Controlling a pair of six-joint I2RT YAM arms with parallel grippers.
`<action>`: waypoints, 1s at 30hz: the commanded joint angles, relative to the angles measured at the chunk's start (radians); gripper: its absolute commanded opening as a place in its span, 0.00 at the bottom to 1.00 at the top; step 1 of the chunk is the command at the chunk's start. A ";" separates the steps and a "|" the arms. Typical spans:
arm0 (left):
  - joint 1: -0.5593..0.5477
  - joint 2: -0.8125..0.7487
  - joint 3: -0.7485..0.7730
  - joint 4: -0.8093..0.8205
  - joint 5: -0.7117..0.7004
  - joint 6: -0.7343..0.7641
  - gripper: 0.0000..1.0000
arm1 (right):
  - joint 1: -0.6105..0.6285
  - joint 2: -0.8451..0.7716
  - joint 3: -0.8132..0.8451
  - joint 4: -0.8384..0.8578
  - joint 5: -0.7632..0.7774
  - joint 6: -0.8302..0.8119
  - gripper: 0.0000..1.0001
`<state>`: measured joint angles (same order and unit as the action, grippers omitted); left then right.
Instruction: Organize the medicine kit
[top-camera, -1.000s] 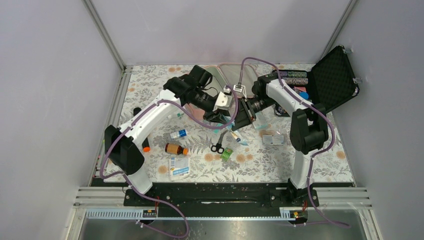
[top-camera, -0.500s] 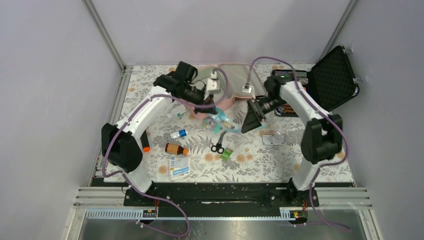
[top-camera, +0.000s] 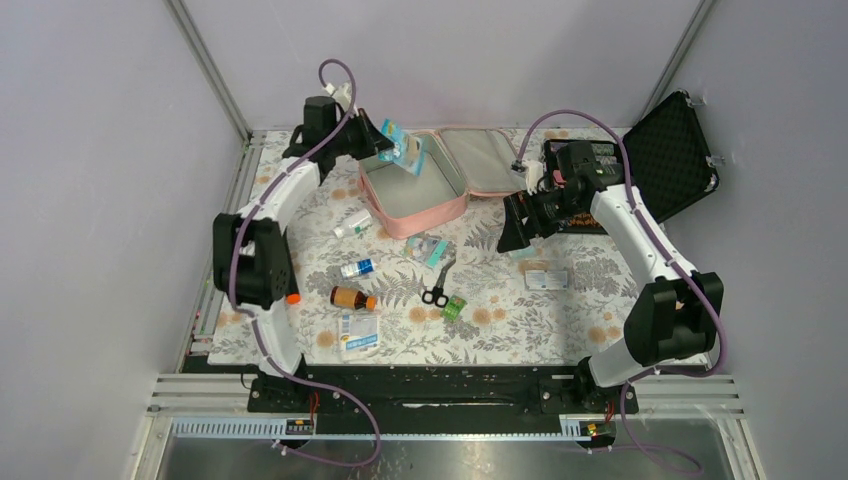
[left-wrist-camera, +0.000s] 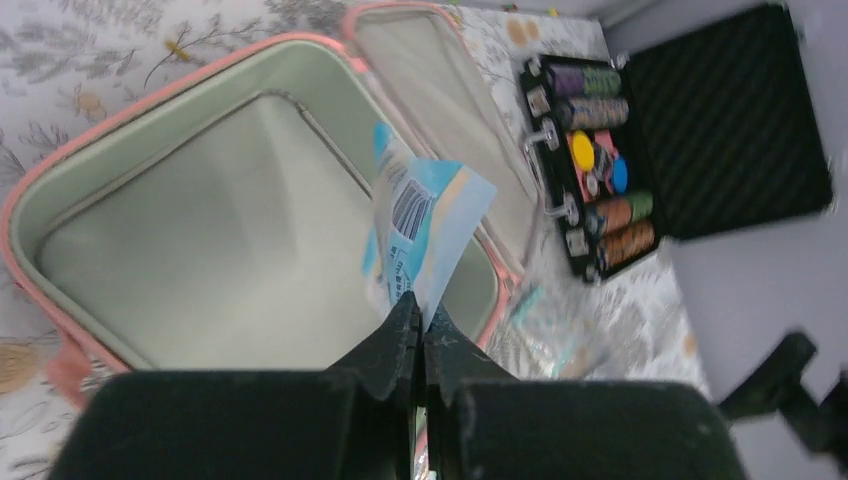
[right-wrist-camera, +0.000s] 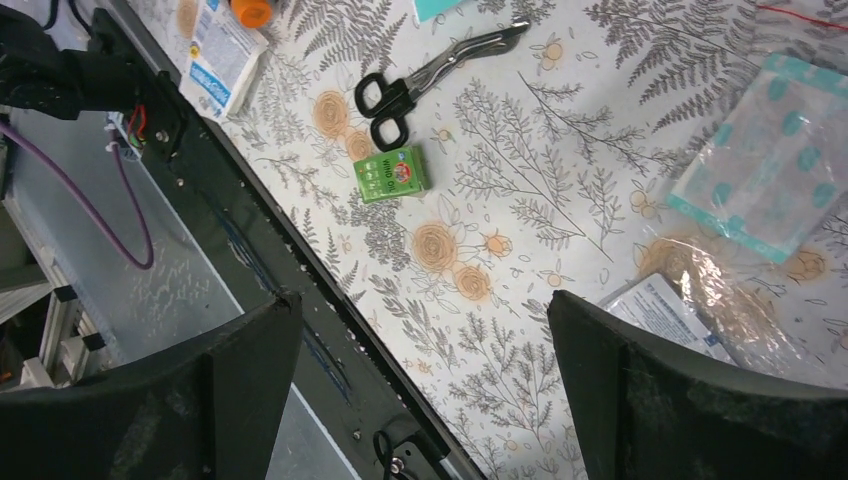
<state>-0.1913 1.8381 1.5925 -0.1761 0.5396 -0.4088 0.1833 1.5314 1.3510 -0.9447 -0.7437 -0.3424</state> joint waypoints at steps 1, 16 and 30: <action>0.005 0.143 0.011 0.245 -0.070 -0.414 0.00 | 0.006 -0.022 -0.003 0.039 0.046 0.044 1.00; -0.009 0.400 0.104 0.372 -0.193 -0.735 0.05 | 0.005 -0.063 -0.060 0.050 0.065 0.043 1.00; -0.036 0.367 0.178 0.070 -0.404 -0.554 0.04 | 0.006 -0.050 -0.058 0.051 0.063 0.049 1.00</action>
<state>-0.2096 2.2471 1.7008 -0.0376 0.2241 -1.0302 0.1833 1.5013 1.2869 -0.9031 -0.6895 -0.3058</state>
